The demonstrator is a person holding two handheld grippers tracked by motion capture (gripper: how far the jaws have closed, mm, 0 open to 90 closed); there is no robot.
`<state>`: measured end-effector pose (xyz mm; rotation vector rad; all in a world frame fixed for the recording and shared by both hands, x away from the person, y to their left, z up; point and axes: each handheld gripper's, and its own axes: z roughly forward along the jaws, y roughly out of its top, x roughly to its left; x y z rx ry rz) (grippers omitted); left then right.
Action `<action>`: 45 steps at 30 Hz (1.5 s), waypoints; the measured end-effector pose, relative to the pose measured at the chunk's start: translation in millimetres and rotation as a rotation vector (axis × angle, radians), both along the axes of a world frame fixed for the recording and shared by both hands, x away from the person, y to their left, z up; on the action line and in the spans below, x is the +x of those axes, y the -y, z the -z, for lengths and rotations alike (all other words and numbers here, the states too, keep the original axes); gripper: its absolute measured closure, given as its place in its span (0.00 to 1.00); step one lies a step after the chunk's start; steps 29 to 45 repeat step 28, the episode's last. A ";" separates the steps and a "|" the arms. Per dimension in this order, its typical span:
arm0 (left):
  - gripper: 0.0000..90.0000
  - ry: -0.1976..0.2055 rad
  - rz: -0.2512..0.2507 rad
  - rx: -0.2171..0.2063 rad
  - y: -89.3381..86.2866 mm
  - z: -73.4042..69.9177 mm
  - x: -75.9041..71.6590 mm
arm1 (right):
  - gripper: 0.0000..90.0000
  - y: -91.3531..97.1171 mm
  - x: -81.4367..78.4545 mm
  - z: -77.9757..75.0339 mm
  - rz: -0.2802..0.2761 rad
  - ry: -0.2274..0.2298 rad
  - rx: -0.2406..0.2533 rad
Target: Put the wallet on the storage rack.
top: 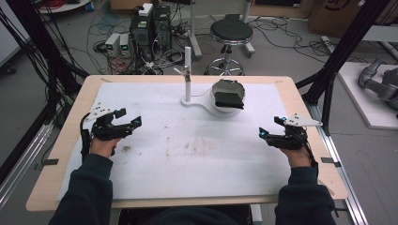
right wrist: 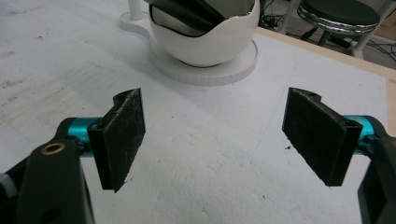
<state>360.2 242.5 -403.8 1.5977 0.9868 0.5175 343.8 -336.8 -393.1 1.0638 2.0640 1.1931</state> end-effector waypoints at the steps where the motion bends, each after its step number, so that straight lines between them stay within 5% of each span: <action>1: 0.20 0.001 0.004 0.005 0.4 -0.4 -0.8 | 0.24 0.3 -0.7 -0.3 0.003 0.000 0.000; 45: 0.20 -0.005 0.004 0.010 1.3 1.0 -1.9 | 0.24 1.9 -1.7 -3.3 0.013 0.023 0.003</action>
